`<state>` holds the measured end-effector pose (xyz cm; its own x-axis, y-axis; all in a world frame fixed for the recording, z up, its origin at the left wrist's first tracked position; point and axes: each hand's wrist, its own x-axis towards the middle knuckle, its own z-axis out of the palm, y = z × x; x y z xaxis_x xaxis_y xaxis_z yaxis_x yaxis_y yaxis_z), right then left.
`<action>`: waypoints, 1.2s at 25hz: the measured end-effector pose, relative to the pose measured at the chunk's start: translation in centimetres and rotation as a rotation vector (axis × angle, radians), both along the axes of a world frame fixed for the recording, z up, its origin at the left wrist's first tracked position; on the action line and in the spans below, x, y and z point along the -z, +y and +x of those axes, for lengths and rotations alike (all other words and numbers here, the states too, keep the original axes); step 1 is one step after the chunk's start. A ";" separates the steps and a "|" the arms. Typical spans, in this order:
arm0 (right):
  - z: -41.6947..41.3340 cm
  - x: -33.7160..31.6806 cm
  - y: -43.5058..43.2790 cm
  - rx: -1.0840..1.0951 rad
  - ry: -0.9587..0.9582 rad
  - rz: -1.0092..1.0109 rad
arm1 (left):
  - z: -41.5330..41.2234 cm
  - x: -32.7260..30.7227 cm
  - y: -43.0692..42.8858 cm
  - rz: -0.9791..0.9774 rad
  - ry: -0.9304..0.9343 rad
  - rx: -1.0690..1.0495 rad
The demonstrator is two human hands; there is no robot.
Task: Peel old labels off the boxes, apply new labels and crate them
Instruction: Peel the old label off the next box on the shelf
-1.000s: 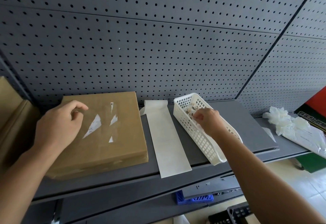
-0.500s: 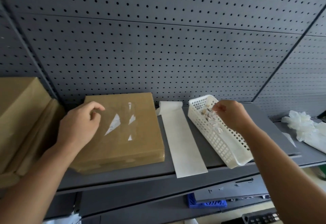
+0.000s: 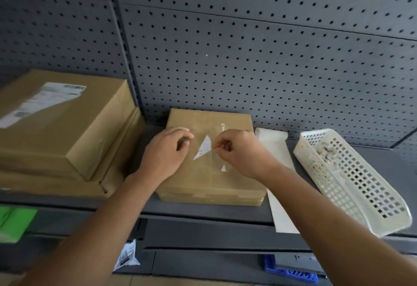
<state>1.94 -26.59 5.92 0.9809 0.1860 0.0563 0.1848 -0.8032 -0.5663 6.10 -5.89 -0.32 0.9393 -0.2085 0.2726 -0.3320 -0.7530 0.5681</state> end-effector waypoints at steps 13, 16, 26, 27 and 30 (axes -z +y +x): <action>2.3 1.7 5.0 0.080 0.242 0.048 | 0.0 0.6 0.7 0.007 -0.067 -0.012; 2.5 1.9 5.0 0.086 0.277 0.086 | -0.1 0.5 0.7 0.011 -0.064 -0.014; 2.6 2.4 5.3 0.155 0.302 0.145 | -0.3 0.3 0.8 0.014 -0.039 -0.010; 2.5 2.4 5.1 0.154 0.305 0.181 | -0.3 0.2 0.8 0.010 -0.040 -0.010; 2.4 2.3 5.2 0.141 0.319 0.165 | -0.3 0.2 0.9 0.012 -0.043 -0.008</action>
<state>4.35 -21.42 3.60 0.9692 0.0622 -0.2381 -0.1273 -0.7014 -0.7013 5.75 -4.98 -0.51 0.9284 -0.2048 0.3100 -0.3500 -0.7621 0.5447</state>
